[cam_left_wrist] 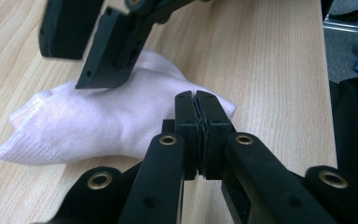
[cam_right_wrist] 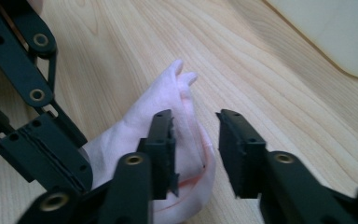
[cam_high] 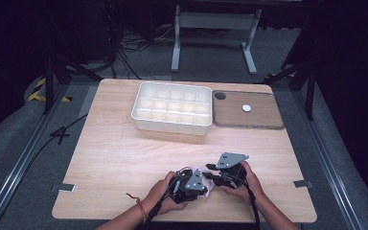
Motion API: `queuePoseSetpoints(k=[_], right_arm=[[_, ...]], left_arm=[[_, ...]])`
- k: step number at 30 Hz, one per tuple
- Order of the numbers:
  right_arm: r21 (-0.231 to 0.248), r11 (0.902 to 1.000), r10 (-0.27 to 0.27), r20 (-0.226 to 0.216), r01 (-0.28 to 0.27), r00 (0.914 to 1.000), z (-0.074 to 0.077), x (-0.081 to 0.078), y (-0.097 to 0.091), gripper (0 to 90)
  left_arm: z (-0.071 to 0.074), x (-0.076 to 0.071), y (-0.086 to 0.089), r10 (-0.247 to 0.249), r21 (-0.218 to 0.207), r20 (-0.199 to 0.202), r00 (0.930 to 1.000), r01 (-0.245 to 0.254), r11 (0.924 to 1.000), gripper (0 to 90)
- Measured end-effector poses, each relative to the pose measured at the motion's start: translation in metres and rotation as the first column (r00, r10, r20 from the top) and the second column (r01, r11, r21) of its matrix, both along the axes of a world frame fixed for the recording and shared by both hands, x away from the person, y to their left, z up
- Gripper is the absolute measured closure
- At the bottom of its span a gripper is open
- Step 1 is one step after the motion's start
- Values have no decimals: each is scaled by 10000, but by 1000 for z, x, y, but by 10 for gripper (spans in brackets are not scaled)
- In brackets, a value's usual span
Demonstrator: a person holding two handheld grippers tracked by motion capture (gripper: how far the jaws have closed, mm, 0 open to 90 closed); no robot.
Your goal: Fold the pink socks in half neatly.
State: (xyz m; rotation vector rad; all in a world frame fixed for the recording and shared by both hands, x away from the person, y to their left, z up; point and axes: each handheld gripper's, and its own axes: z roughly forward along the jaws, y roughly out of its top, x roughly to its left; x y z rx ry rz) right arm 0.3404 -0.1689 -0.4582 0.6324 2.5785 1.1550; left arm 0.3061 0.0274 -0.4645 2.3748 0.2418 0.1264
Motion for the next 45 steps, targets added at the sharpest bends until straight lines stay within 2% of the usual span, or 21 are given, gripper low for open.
queuePoseSetpoints(k=[2,7,12,16,18,19,22,25,27,30,32,34,35,36,37,38,39,40,42,43,45], right_arm=[[306,9995,-49,-333,59,9994,2,1,-1,584],[122,9999,-19,-538,25,9985,-4,2,3,527],[407,9991,-68,-1165,116,9932,-7,6,0,508],[543,9985,68,-1127,-7,9936,-2,4,0,480],[237,9997,88,-1114,-62,9937,-4,2,5,477],[256,9997,57,-1119,-29,9937,-5,2,6,473],[313,9994,-124,-1358,168,9907,-8,6,3,434],[504,9985,-114,-1749,205,9845,-12,9,1,434],[539,9984,-67,-1860,170,9825,-13,10,0,454],[698,9975,93,-2178,61,9760,-15,12,0,504],[763,9971,203,-2466,-15,9689,-15,13,-1,539],[802,9968,220,-2639,-8,9643,-15,14,-1,555],[802,9968,220,-2639,-8,9643,-15,14,-1,555],[831,9965,257,-2661,-36,9636,-15,14,-2,563],[892,9960,293,-2760,-47,9607,-15,14,-2,591],[911,9958,339,-2767,-89,9604,-15,14,-2,606],[892,9960,348,-2764,-104,9604,-15,14,-2,617],[892,9960,348,-2764,-104,9604,-15,14,-2,617],[860,9961,396,-2659,-172,9632,-14,13,-1,643],[820,9964,416,-2569,-211,9655,-14,12,0,671],[768,9968,412,-2535,-223,9664,-13,11,1,675]], left_arm=[[0,1,0,-28,-56,-36,10000,28,10000,872],[0,0,1,-9,3,-25,10000,9,10000,869],[0,0,1,-8,-38,-59,10000,7,10000,868],[0,0,1,-30,-40,-19,10000,30,10000,867],[0,0,1,12,-62,-46,10000,-13,10000,866],[0,0,1,9,-42,-28,10000,-10,10000,864],[1,-1,1,97,-74,-66,9999,-97,9999,834],[5,-2,3,41,-31,11,10000,-41,10000,785],[9,-2,7,-45,-52,60,10000,45,10000,755],[19,-3,18,4,-198,68,10000,-3,9998,712],[31,-4,35,135,-102,169,9998,-133,9999,662],[33,-4,49,322,88,322,9990,-325,9994,636],[33,-4,49,322,88,322,9990,-325,9994,616],[32,-3,58,475,279,374,9982,-486,9984,616],[29,-1,71,835,478,403,9957,-854,9952,564],[29,-1,71,835,478,403,9957,-854,9952,541],[23,1,87,1220,870,550,9910,-1265,9881,509],[23,1,87,1220,870,550,9910,-1265,9881,485],[18,4,101,1628,1087,669,9844,-1694,9795,464],[13,8,117,2054,1242,592,9769,-2114,9695,408],[11,10,124,2178,1246,491,9748,-2224,9670,395]])
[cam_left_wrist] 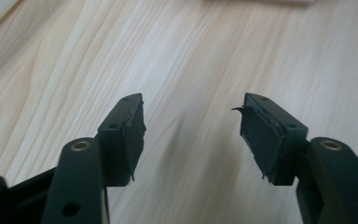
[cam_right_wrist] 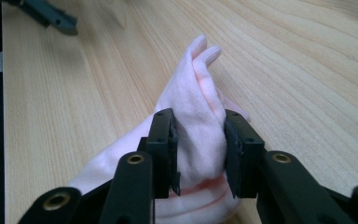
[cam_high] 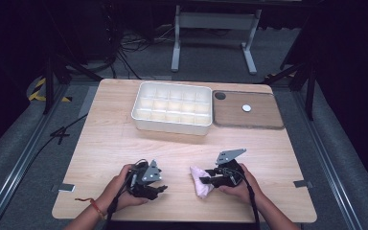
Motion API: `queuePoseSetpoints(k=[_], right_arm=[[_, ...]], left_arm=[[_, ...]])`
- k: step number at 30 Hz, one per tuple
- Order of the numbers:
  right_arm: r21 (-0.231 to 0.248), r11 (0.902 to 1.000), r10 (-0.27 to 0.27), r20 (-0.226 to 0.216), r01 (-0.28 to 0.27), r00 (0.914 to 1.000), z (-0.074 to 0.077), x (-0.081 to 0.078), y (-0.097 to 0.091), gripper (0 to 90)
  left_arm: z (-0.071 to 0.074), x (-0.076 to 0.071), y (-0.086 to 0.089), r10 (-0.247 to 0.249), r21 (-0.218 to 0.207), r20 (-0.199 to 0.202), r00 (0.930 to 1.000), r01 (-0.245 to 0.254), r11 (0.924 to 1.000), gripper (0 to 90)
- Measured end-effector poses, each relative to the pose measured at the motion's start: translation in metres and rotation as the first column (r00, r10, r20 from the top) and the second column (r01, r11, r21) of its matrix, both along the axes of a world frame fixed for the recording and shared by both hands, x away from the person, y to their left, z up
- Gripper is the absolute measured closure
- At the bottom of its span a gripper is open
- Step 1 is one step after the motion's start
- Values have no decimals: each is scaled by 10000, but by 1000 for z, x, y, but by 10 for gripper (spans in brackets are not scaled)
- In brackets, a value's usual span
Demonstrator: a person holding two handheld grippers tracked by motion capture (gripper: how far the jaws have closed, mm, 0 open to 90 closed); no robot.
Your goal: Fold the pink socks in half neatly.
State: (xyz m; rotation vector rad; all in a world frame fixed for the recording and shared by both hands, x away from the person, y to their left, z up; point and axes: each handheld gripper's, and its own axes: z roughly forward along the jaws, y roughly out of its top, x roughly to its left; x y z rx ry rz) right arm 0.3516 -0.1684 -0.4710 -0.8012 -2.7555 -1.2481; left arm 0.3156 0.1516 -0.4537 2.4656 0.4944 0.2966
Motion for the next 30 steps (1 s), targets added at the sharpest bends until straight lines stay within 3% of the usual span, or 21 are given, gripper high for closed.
queuePoseSetpoints(k=[2,6,10,13,20,25,30], right_arm=[[-45,10000,23,52,-23,10000,0,0,1,671],[-201,9992,-356,60,357,9993,0,1,1,516],[-15,9990,-454,-413,454,9981,-2,4,-1,506],[-51,9995,-320,-546,317,9980,-2,4,-1,507],[290,9996,-2,-1095,34,9940,-4,6,-3,641],[137,9997,222,-764,-212,9968,-1,3,0,728],[103,9996,277,-611,-271,9977,1,1,0,755]], left_arm=[[-4,3,13,233,-8,-160,9996,-233,9997,368],[-13,4,28,416,-58,-468,9980,-419,9991,336],[-18,6,37,601,-652,-836,9947,-657,9957,296],[-22,7,41,668,-949,-767,9948,-740,9927,247],[-28,5,46,739,-1560,-489,9961,-807,9845,217],[-29,5,46,737,-1604,-477,9961,-805,9838,213],[-29,5,46,751,-1581,-455,9961,-814,9841,208]])
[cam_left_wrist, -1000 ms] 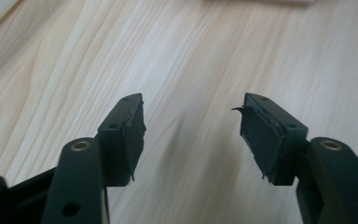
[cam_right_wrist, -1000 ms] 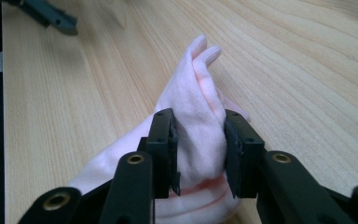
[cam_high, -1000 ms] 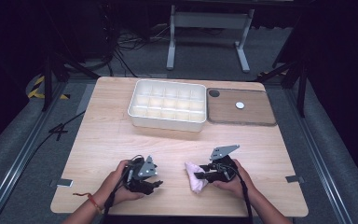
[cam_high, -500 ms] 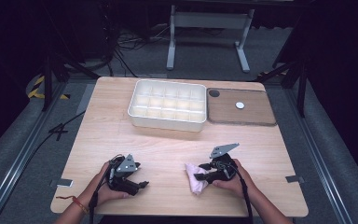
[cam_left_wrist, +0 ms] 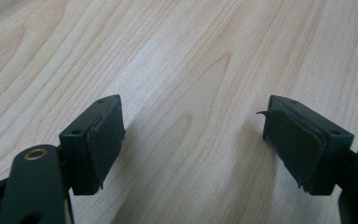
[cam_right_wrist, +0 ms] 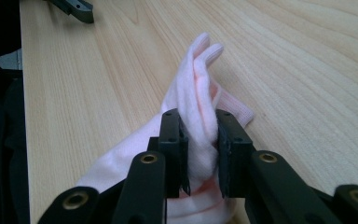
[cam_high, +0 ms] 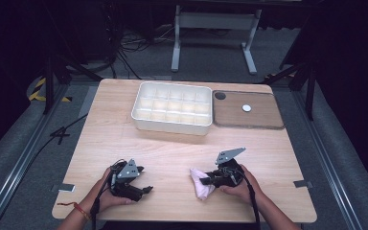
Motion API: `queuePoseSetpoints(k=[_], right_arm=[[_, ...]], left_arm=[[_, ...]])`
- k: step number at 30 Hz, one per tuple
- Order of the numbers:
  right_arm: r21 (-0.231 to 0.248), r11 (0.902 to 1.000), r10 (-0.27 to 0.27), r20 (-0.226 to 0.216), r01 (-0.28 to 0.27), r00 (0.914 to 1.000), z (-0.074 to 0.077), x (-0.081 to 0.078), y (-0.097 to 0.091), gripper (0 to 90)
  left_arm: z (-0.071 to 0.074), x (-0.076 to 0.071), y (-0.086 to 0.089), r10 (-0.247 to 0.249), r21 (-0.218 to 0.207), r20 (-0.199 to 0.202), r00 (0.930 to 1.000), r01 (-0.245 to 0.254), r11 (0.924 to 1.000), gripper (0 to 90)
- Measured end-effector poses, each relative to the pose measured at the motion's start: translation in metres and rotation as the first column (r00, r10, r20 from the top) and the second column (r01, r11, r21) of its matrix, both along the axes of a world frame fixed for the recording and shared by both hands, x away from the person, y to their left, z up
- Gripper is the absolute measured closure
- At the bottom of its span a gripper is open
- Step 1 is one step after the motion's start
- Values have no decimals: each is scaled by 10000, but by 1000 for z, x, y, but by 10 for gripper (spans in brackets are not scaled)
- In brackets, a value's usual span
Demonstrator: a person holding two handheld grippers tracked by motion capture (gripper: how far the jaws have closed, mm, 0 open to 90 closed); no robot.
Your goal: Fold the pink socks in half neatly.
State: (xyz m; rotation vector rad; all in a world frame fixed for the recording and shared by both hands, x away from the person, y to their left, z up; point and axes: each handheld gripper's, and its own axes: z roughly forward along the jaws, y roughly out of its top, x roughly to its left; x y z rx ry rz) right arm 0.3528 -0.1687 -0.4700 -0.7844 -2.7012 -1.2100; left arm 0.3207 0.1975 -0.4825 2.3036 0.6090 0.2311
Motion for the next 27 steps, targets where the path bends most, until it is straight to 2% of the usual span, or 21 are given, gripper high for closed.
queuePoseSetpoints(k=[1,2,5,10,13,16,27], right_arm=[[-165,9999,55,289,-50,9996,2,-2,1,760],[-233,9997,64,398,-55,9992,3,-4,2,761],[-313,9995,125,543,-108,9984,5,-5,2,763],[-167,9999,12,842,2,9964,11,-7,-1,767],[23,9996,-265,1205,264,9924,18,-7,-7,768],[71,9994,-354,1287,347,9911,19,-7,-8,768],[173,9980,-634,2076,611,9762,27,-9,-14,767]], left_arm=[[0,0,0,11,1,-4,10000,-11,10000,206],[0,0,0,36,-29,-11,10000,-36,10000,206],[0,0,0,44,-7,-7,10000,-44,10000,203],[0,0,-1,39,15,0,10000,-39,10000,199],[0,1,-1,40,23,-8,10000,-39,10000,198],[0,1,-1,52,-22,-19,10000,-53,10000,196],[0,1,-1,53,-15,-30,10000,-53,10000,193]])
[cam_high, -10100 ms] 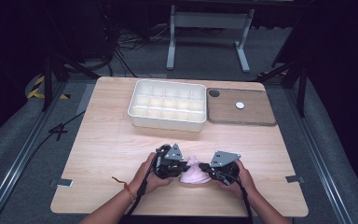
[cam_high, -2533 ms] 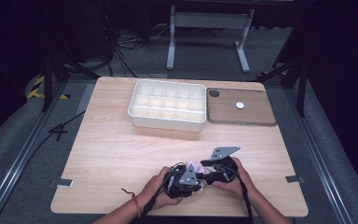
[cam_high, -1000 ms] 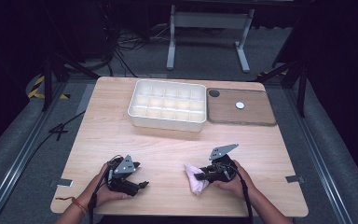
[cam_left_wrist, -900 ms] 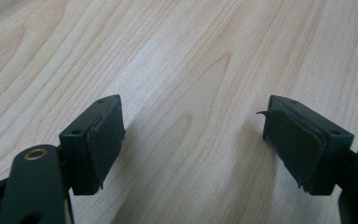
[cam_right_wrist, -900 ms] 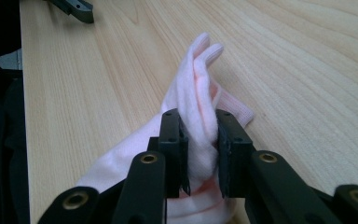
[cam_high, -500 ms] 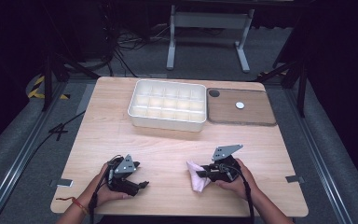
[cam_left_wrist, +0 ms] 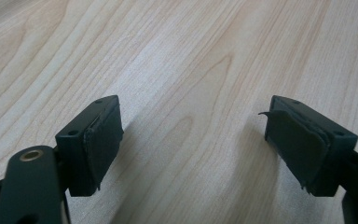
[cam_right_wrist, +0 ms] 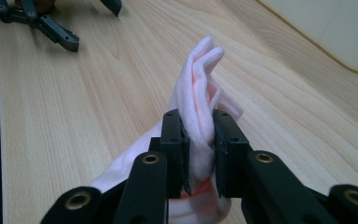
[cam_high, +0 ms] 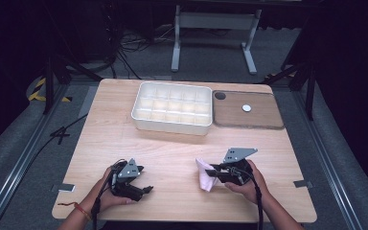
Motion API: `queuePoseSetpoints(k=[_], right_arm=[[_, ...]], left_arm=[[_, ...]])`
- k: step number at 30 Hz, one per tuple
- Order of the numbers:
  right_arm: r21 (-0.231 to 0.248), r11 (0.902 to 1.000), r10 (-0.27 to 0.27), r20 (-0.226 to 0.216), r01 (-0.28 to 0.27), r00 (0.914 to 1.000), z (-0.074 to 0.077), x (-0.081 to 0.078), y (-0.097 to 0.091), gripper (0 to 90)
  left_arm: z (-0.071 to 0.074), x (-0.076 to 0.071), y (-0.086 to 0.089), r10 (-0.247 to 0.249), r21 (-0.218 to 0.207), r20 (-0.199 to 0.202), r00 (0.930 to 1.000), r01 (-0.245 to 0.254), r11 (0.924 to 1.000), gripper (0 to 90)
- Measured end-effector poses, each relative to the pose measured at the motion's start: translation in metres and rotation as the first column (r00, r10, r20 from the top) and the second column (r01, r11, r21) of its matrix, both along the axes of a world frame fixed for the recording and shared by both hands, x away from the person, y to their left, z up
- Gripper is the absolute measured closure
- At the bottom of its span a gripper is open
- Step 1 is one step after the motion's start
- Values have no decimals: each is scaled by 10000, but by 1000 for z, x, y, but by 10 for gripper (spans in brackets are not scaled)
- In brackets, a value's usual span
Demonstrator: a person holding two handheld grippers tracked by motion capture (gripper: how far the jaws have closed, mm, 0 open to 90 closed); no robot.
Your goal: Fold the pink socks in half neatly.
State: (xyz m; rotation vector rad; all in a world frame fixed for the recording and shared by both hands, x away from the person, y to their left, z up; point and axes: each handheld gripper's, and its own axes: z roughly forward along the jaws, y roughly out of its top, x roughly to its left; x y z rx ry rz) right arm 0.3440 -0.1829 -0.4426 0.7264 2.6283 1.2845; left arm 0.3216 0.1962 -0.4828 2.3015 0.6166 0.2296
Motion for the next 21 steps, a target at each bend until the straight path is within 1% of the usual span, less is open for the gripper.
queuePoseSetpoints(k=[2,4,8,14,21], right_arm=[[13,10000,-45,152,44,9999,1,0,-1,767],[1,10000,-66,163,66,9998,2,0,-1,767],[-35,9999,-139,402,141,9991,3,0,-3,767],[-54,9996,-263,544,266,9982,5,0,-6,766],[-38,9992,-381,908,386,9951,9,1,-10,766]], left_arm=[[0,0,0,-17,16,9,10000,17,10000,193],[0,0,0,-17,15,7,10000,17,10000,193],[0,0,0,-10,7,6,10000,10,10000,191],[0,0,0,20,-6,-1,10000,-20,10000,189],[0,0,0,14,2,-14,10000,-14,10000,188]])
